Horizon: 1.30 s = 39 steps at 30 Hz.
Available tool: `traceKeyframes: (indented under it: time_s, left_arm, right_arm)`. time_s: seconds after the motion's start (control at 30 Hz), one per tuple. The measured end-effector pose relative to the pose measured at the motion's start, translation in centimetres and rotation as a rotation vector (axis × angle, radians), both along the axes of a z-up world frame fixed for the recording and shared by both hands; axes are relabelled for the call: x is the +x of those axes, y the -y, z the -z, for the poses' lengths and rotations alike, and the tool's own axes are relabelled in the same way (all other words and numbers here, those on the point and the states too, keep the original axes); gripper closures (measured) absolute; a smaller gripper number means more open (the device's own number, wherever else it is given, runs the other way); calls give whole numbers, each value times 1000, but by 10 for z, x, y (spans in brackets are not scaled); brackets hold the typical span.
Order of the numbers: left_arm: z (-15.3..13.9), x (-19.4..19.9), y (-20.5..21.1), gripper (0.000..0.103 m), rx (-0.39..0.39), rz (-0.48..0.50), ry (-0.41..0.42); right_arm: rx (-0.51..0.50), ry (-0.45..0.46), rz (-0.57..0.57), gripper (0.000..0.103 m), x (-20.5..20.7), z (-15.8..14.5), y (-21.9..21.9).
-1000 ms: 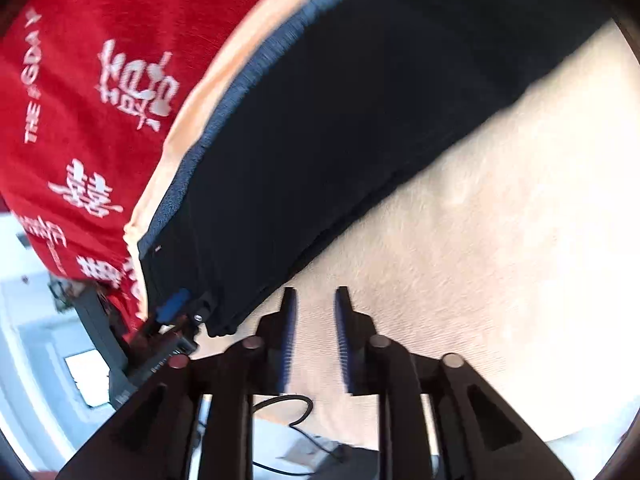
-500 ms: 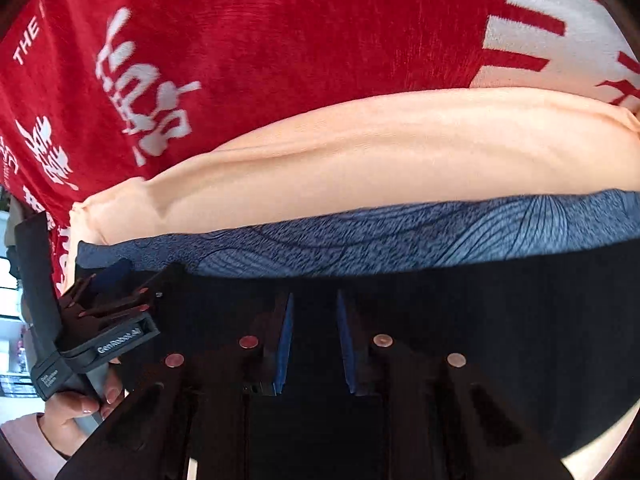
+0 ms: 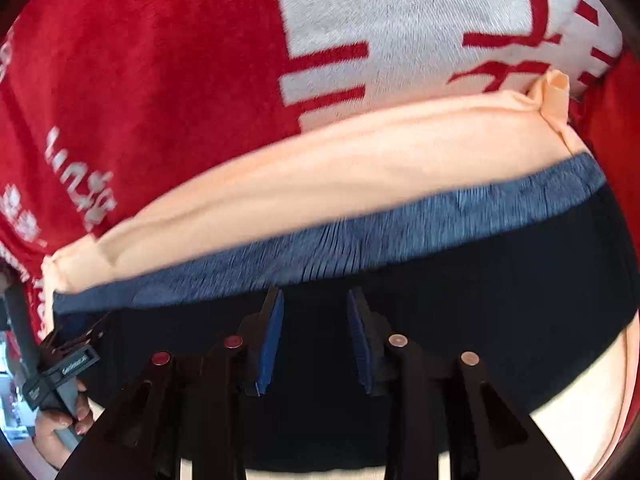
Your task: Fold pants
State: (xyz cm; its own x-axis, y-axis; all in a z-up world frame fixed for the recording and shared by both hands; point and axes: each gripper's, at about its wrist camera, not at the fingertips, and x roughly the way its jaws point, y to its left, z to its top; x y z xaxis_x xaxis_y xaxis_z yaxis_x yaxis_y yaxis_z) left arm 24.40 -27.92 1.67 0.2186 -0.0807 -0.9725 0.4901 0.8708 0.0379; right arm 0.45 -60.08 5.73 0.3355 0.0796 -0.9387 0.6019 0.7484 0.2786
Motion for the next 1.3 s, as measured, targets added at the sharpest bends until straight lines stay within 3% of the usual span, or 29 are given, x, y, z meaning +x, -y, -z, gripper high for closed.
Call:
traceKeyframes:
  time_s: [0.17, 0.37, 0.47, 0.67, 0.77, 1.0, 1.07, 1.3]
  left_arm:
    - [-18, -53, 8, 0, -36, 66, -45]
    - [-6, -100, 8, 0, -10, 112, -86]
    - [-8, -102, 6, 0, -8, 114, -63]
    - [-7, -111, 11, 0, 17, 109, -59]
    - [-11, -110, 8, 0, 18, 96, -63]
    - [-5, -124, 6, 0, 46, 87, -60]
    - [3, -123, 23, 0, 55, 88, -59]
    - [6, -128, 38, 0, 75, 89, -49]
  right_arm:
    - [-4, -46, -50, 67, -39, 6, -40]
    - [-90, -54, -133, 67, -62, 9, -67]
    - [-70, -71, -135, 67, -63, 6, -64]
    - [-19, -87, -35, 66, -85, -1, -52]
    - [-46, -64, -47, 56, -75, -5, -53]
    - [-37, -48, -82, 48, -62, 7, -54]
    - [-18, -37, -81, 44, -64, 8, -55]
    - [31, -10, -51, 43, -66, 11, -53]
